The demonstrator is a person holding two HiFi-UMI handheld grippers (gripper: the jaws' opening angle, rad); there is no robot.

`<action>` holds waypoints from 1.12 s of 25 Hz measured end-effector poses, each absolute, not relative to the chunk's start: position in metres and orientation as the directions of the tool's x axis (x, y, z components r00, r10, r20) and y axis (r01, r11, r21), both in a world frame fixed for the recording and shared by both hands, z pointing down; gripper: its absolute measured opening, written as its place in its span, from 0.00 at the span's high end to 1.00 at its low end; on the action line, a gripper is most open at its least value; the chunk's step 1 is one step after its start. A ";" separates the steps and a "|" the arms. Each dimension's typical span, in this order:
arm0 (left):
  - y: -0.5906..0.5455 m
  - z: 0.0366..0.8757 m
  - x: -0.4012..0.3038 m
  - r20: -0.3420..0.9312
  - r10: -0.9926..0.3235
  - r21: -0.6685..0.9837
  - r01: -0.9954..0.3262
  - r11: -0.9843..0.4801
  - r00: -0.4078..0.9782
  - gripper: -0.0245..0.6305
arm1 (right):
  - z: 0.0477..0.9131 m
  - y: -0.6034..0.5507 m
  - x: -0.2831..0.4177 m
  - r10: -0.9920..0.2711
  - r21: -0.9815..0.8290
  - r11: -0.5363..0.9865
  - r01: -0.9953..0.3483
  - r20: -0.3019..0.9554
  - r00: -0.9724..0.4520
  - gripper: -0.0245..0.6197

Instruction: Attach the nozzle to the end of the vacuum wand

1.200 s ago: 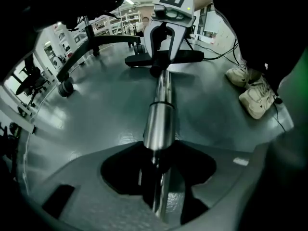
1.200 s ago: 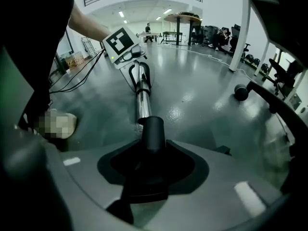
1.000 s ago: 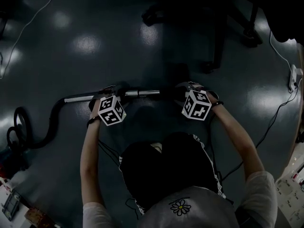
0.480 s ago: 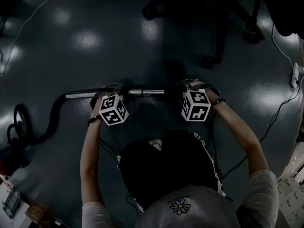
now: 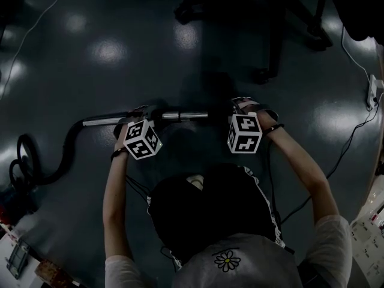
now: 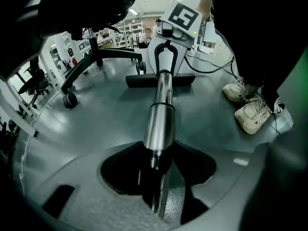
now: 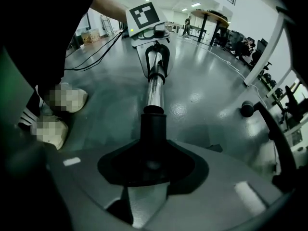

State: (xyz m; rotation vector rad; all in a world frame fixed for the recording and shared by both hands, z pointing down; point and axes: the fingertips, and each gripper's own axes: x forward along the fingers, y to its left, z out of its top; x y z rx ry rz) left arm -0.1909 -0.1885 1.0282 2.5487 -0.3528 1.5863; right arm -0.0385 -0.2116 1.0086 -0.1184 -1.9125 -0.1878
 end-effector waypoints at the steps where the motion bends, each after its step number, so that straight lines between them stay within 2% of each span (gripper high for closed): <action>1: -0.189 1.028 -0.189 0.894 -0.134 -0.021 -0.258 -0.966 0.427 0.66 | 1.009 -0.211 -0.039 -0.015 0.077 0.983 0.166 0.937 -0.348 0.70; 10: -0.198 1.028 -0.189 0.898 -0.156 -0.041 -0.273 -0.961 0.412 0.65 | 0.997 -0.215 -0.042 0.012 -0.006 1.000 0.013 0.885 -0.466 0.70; 18: -0.200 1.033 -0.185 0.914 -0.149 -0.059 -0.242 -0.969 0.376 0.66 | 0.986 -0.217 -0.046 -0.034 0.067 0.996 0.066 0.909 -0.415 0.70; 24: -0.211 1.032 -0.169 0.898 -0.195 -0.078 -0.293 -0.953 0.395 0.64 | 0.990 -0.222 -0.062 -0.073 0.122 0.987 0.105 0.921 -0.382 0.70; 28: -0.205 1.041 -0.162 0.900 -0.186 -0.075 -0.281 -0.957 0.394 0.63 | 1.004 -0.213 -0.057 -0.051 0.096 0.990 0.104 0.925 -0.376 0.70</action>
